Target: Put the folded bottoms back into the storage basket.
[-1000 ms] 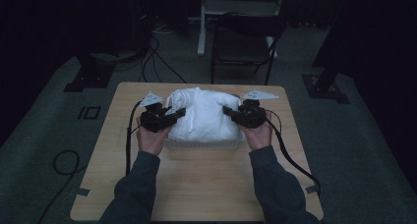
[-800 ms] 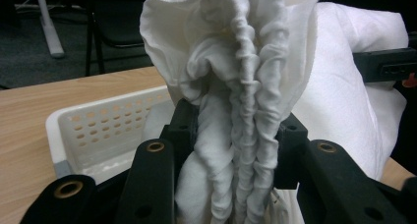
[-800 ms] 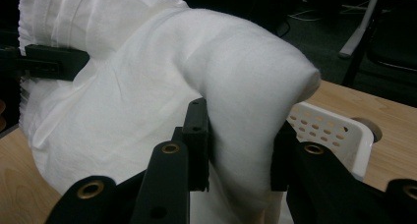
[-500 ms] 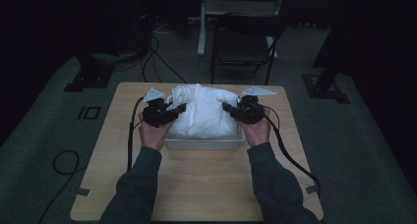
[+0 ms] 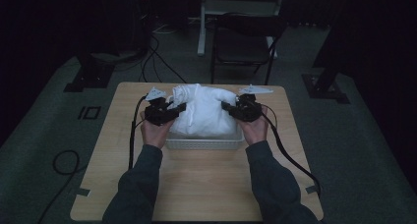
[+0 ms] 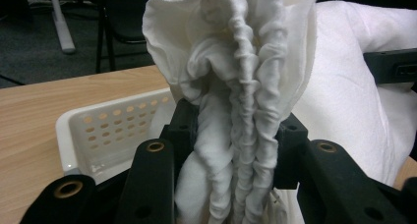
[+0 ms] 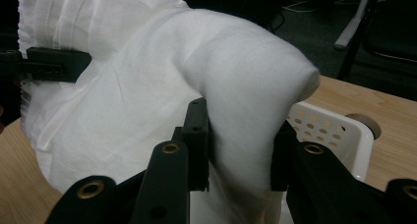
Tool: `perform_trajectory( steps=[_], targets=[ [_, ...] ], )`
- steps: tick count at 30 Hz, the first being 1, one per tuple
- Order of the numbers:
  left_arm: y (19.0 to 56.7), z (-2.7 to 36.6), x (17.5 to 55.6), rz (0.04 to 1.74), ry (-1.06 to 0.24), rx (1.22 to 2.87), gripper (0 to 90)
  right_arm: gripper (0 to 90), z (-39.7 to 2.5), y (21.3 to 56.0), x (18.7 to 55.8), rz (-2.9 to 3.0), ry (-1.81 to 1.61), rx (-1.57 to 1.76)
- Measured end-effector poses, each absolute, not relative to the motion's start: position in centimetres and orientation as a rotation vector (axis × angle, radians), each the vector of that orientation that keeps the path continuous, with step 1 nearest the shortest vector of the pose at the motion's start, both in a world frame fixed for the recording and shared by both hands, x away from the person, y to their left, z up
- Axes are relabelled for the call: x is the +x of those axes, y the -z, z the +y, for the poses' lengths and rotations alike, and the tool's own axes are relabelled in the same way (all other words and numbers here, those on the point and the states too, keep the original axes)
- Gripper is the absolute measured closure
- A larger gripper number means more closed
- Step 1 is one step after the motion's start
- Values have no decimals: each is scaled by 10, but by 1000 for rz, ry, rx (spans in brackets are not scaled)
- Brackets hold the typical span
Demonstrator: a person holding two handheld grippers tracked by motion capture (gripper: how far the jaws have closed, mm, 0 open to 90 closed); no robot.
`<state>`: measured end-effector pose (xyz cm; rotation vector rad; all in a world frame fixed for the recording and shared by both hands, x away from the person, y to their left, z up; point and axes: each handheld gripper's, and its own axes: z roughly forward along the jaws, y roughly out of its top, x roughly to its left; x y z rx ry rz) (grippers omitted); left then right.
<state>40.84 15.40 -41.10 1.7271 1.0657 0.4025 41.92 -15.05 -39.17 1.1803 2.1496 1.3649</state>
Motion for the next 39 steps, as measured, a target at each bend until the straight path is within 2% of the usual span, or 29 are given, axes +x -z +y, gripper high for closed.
perform_trajectory(
  steps=[39],
  targets=[
    [437, 142, 430, 1129, -439, 1790, 623, 706, -148, 419, 440, 2167, -1303, 1263]
  ],
)
